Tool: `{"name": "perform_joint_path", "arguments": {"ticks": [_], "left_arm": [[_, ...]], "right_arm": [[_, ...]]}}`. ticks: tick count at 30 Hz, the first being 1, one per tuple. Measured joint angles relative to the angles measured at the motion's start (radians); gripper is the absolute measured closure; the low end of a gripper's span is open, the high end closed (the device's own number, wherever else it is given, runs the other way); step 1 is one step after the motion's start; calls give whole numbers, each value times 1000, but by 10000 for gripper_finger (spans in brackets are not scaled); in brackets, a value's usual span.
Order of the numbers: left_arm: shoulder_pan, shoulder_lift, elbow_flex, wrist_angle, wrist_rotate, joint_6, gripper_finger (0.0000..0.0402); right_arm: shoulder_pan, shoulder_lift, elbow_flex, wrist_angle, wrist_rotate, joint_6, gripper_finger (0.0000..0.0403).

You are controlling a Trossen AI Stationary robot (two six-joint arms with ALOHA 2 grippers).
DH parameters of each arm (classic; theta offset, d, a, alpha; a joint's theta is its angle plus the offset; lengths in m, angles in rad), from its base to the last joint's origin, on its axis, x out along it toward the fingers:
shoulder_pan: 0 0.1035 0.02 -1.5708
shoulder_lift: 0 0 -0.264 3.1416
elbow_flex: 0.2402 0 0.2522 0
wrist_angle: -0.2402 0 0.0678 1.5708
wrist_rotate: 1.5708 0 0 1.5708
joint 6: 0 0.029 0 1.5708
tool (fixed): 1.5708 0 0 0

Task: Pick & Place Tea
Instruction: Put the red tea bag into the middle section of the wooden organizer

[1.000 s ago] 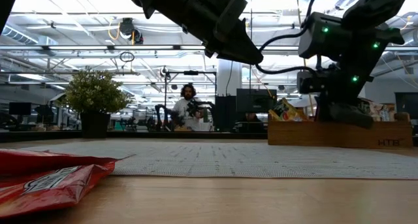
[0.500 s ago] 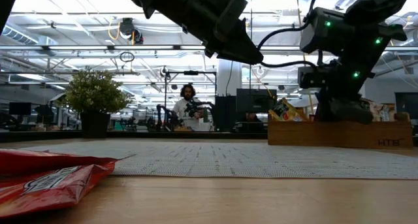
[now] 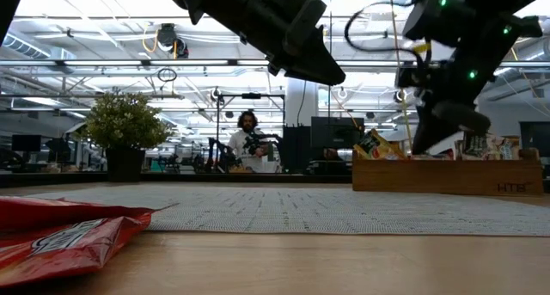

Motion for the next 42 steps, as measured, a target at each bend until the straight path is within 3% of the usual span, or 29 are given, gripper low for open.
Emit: {"name": "perform_joint_path", "arguments": {"ticks": [5, 8, 11, 16, 20, 25, 30, 36, 42], "left_arm": [[0, 0, 0, -6, 0, 7, 289], [0, 0, 0, -44, -1, 31, 289], [-4, -15, 0, -139, 0, 61, 289], [-55, -122, 1, -463, -2, 36, 289], [-137, -191, 1, -761, 5, -224, 289], [-231, -197, -1, -995, 19, -679, 288], [-361, -131, 1, -948, 146, -899, 288], [-527, -78, 0, -938, 352, -1317, 288], [-720, -47, 0, -932, 428, -1699, 288]], "right_arm": [[2, -108, 0, 38, -6, 0, 403], [12, -163, 0, 104, -70, 10, 403], [34, -199, -47, 290, -168, 2, 403], [66, -210, -227, 770, -336, -74, 403], [89, -207, -357, 1052, -367, -137, 403], [98, -212, -437, 1224, -367, -176, 403], [98, -212, -440, 1229, -367, -220, 402], [98, -211, -440, 1241, -367, -245, 387], [98, -211, -440, 1312, -367, -271, 368]]}}
